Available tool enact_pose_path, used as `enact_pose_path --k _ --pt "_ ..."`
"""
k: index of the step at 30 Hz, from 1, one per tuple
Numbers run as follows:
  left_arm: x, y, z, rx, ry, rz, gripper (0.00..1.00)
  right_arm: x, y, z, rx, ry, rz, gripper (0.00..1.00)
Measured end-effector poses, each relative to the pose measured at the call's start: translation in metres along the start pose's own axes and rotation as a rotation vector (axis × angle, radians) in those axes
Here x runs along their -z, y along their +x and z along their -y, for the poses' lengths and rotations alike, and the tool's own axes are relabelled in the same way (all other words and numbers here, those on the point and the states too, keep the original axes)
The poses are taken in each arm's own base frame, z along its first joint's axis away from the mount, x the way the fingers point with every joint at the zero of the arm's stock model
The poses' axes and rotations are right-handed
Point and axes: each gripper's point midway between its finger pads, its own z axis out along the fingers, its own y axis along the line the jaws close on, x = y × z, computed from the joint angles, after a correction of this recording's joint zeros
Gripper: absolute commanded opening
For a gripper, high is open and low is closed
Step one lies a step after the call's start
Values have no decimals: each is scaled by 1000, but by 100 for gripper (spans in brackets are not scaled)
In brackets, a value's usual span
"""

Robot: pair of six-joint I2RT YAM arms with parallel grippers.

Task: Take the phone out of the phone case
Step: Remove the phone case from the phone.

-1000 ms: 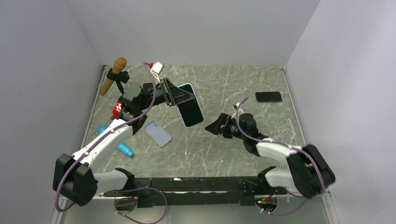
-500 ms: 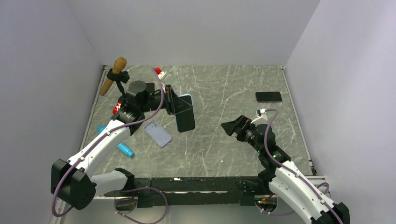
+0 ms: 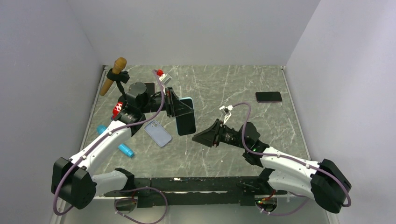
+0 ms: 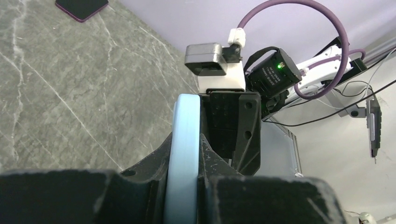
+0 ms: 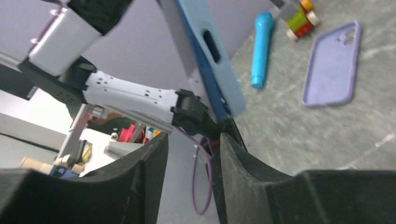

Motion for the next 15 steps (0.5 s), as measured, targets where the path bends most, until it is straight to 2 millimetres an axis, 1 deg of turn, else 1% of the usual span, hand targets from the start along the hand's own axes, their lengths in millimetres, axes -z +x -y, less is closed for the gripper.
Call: enact_pose_path --k 2,3,6,8,11,15 --pt "-1 0 0 4 8 0 0 -5 -5 -10 14 -40 20 43" --pt "-2 0 0 9 10 -1 0 -6 -7 -12 21 -54 29 42" --pt "-3 1 -3 15 10 -3 0 -9 -10 -13 27 -71 39 42" --pt "-4 3 -6 24 7 -6 0 -10 -9 -12 28 -71 40 44" --pt "-4 7 -8 43 8 -16 0 -11 -11 -12 31 -73 48 51" --pt "-6 9 -10 53 13 -21 0 -10 -13 -14 38 -76 57 51"
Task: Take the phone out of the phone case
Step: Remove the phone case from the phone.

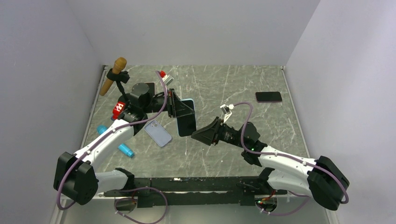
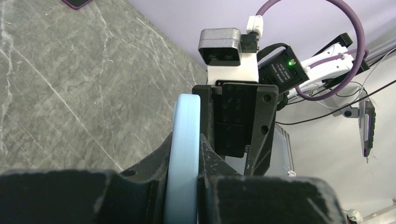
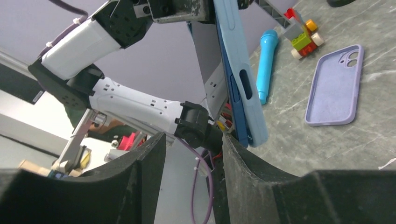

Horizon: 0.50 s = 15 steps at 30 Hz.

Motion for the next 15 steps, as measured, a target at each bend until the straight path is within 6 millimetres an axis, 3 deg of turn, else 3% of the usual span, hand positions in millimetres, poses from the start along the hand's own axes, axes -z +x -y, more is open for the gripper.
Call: enact_pose_path --k 10,15 --pt "0 0 2 4 16 4 0 14 -19 -3 61 74 92 50" --pt "0 -2 5 -7 31 9 0 15 -15 7 68 109 74 45"
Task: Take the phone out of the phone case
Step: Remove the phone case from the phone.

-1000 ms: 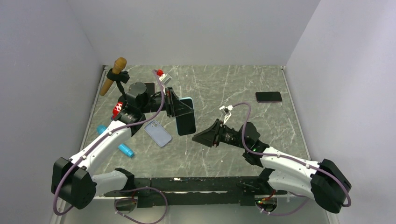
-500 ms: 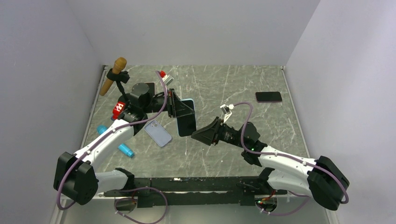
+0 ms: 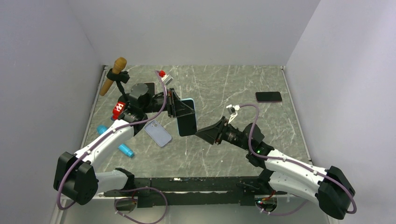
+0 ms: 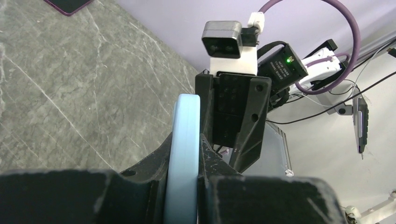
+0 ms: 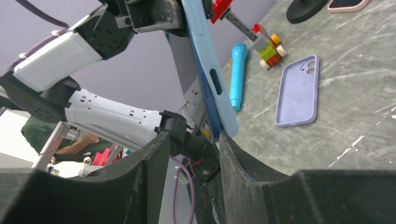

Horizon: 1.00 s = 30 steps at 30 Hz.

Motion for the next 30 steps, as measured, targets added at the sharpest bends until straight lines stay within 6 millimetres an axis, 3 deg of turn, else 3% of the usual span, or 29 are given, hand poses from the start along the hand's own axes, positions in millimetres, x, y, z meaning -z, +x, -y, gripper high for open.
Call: enact_pose_path --k 9,30 --pt "-2 2 -1 3 6 -7 0 -6 13 15 -15 34 -49 39" --pt "-7 13 -2 25 14 -44 0 -4 20 9 -16 7 -81 41"
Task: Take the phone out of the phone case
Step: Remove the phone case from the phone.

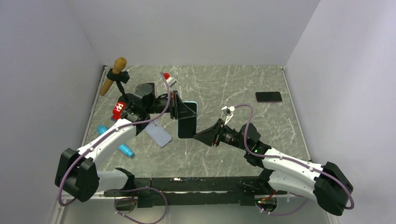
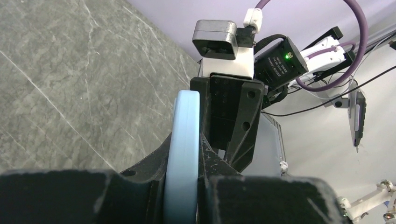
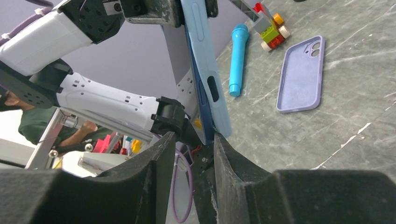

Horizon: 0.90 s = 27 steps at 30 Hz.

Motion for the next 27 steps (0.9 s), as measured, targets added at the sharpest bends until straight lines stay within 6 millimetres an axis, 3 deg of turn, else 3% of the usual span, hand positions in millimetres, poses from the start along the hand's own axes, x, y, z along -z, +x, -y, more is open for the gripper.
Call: enact_pose_path --k 13,27 --pt "-2 4 1 4 0 -12 0 1 -2 -6 6 -13 12 45" --pt "-15 9 0 83 101 16 0 -15 0 -9 6 -83 0 46"
